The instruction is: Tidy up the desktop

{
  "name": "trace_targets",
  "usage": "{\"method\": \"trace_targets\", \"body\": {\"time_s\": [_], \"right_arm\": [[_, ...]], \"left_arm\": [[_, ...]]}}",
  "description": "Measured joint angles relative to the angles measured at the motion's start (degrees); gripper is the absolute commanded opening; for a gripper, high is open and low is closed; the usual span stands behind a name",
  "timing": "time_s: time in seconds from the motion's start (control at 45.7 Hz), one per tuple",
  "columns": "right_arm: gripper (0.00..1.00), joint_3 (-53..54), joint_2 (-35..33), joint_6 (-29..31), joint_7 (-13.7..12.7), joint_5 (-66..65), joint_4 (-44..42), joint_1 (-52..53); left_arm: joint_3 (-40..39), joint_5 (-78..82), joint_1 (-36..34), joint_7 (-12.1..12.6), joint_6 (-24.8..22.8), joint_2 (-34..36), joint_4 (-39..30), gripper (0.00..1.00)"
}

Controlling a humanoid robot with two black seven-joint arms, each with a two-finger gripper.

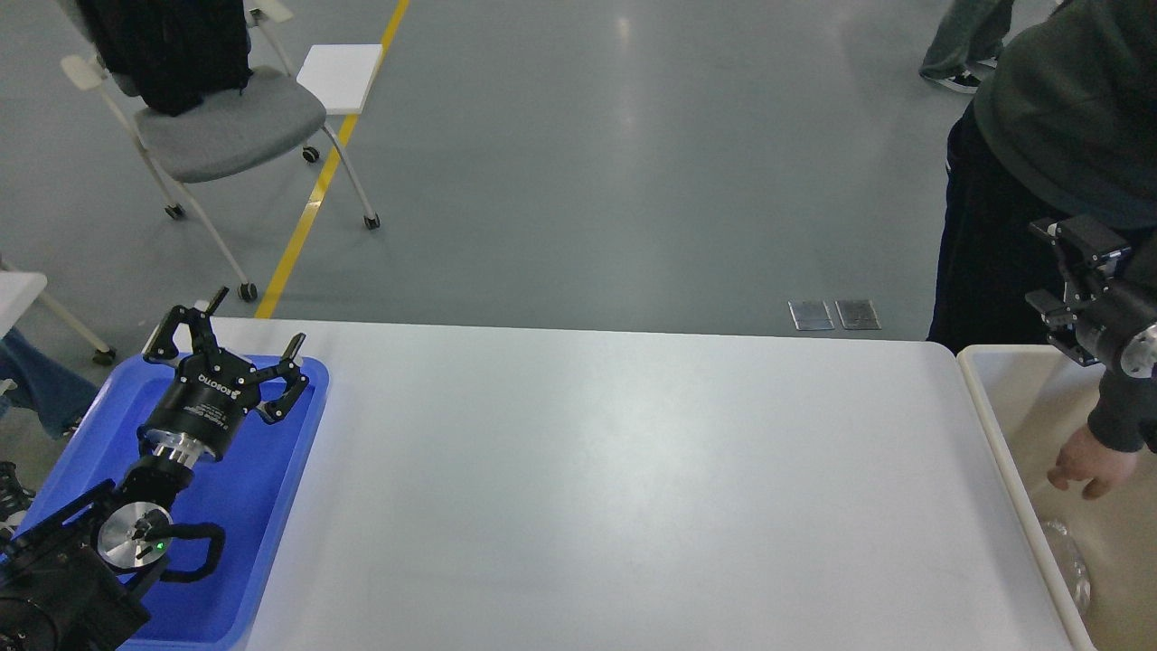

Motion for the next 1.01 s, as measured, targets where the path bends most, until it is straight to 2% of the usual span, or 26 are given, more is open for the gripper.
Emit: {"method": "trace_targets", "body": {"time_s": [0.328, 0.613, 1.007], "right_arm": [[1.00, 19.7, 4.3, -0.5, 2.6, 0.1, 4.3, -8.4], [1.00, 34.0, 11.9, -1.4, 3.1, 0.1, 5.2, -15.8], [1.00, 46.4, 18.0, -1.1, 3.2, 0.1, 5.5, -22.2]], "left_arm": [[0.0, 0.0, 0.0, 0.0, 0.0, 0.0, 0.0, 0.99], [0.0, 0.0, 0.0, 0.0, 0.0, 0.0, 0.0, 0.99], [0.0, 0.0, 0.0, 0.0, 0.0, 0.0, 0.0, 0.99]]}}
